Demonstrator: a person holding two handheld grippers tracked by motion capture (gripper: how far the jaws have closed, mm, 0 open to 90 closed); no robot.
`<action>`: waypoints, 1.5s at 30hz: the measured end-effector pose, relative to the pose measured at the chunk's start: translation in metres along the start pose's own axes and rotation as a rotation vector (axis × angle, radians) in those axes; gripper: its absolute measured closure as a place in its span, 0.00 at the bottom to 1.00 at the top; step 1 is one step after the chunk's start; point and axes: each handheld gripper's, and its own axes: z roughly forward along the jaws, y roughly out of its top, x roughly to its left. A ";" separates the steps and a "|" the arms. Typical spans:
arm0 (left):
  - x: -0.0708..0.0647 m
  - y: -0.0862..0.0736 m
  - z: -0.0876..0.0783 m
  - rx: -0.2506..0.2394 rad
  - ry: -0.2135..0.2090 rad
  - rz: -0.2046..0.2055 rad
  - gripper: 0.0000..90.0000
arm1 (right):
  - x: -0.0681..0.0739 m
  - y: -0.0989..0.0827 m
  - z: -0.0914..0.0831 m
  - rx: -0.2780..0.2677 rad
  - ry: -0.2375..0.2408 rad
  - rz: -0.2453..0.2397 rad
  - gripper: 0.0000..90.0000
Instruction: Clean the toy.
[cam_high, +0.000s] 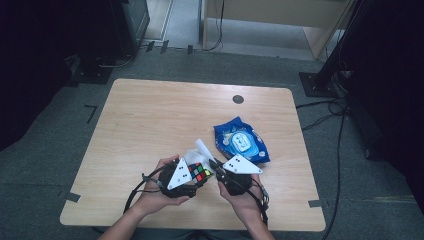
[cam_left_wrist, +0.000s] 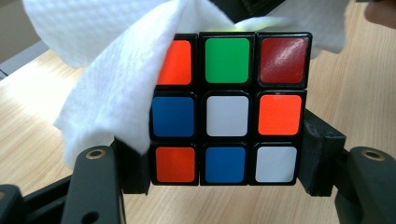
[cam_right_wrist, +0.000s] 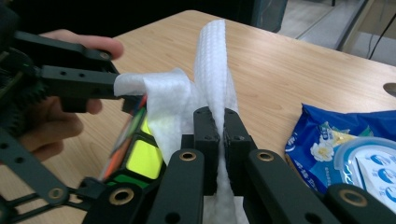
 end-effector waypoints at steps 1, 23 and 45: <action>0.000 0.000 0.000 -0.001 0.000 0.002 0.38 | -0.001 -0.001 0.000 0.004 -0.003 0.004 0.98; 0.026 0.001 -0.022 -0.058 0.051 -0.061 0.38 | -0.030 -0.026 0.021 0.134 -0.044 0.094 0.97; 0.032 -0.003 -0.022 -0.070 0.032 -0.110 0.38 | -0.028 -0.024 0.018 0.049 0.025 0.136 0.84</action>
